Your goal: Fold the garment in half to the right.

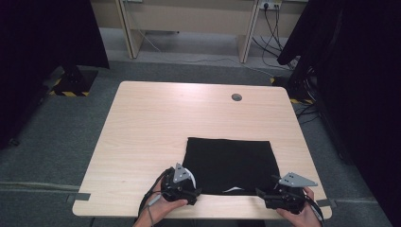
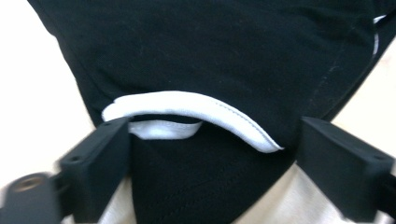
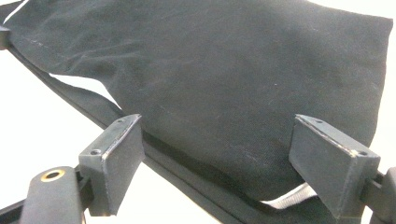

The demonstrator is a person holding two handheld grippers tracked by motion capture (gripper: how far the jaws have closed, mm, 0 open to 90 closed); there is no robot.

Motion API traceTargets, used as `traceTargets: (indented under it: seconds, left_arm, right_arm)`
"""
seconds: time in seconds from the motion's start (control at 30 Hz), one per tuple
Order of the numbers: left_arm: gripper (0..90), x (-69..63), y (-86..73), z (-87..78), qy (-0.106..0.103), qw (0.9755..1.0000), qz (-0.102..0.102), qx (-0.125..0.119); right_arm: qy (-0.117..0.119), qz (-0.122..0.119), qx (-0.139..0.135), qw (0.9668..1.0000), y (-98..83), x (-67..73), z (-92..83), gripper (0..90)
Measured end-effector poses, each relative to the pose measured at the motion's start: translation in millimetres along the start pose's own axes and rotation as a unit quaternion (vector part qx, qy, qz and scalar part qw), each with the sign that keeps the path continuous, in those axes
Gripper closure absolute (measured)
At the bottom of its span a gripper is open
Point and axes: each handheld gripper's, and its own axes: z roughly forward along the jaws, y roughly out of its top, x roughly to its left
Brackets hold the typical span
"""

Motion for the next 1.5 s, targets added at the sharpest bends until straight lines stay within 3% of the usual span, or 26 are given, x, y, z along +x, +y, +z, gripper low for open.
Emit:
traceTargets:
  seconds: [0.13,0.2,0.33,0.5,0.63,0.9,1.13,1.23,1.4,1.5]
  left_arm:
    - [26.2,0.2,2.2,0.5,0.001,1.0,0.004,-0.008]
    - [40.9,0.6,1.6,0.2,0.001,0.9998,0.005,-0.017]
    - [61.2,-2.9,1.9,0.4,-0.018,0.9995,0.016,-0.022]
    - [74.3,-5.4,2.0,0.5,-0.026,0.9991,0.025,-0.023]
    - [76.9,-7.4,1.6,0.1,-0.026,0.9989,0.03,-0.023]
    - [77.4,-13.9,-0.4,-1.6,-0.046,0.9982,0.033,-0.022]
    - [77.3,-15.9,-0.8,-1.9,-0.04,0.9981,0.039,-0.024]
    - [77.3,-15.7,-1.0,-2.3,-0.043,0.9981,0.038,-0.023]
    - [77.3,-15.4,-1.0,-2.2,-0.044,0.998,0.038,-0.023]
    - [77.3,-15.2,-0.7,-1.9,-0.047,0.998,0.036,-0.023]
  right_arm:
    - [0.001,-0.001,-0.001,1.0,0.3,0.0,-0.6,19.4]
    - [0.002,0.001,-0.003,1.0,0.5,-0.1,-1.4,19.8]
    - [0.001,0.003,-0.007,1.0,0.8,-1.6,-1.9,19.9]
    - [0.0,0.002,-0.008,1.0,0.9,-1.5,-2.6,20.0]
    - [-0.003,0.001,-0.012,0.9999,1.9,-2.2,-4.7,20.1]
    - [0.003,-0.001,-0.02,0.9998,11.2,-2.5,-3.8,20.2]
    - [0.015,-0.003,-0.012,0.9998,19.7,-4.3,5.8,20.5]
    - [0.008,-0.002,0.001,1.0,25.0,-8.2,15.7,20.8]
    - [-0.013,-0.015,0.044,0.9988,24.4,-10.6,34.4,21.5]
    - [-0.024,-0.023,0.049,0.9982,20.5,-10.5,34.4,21.3]
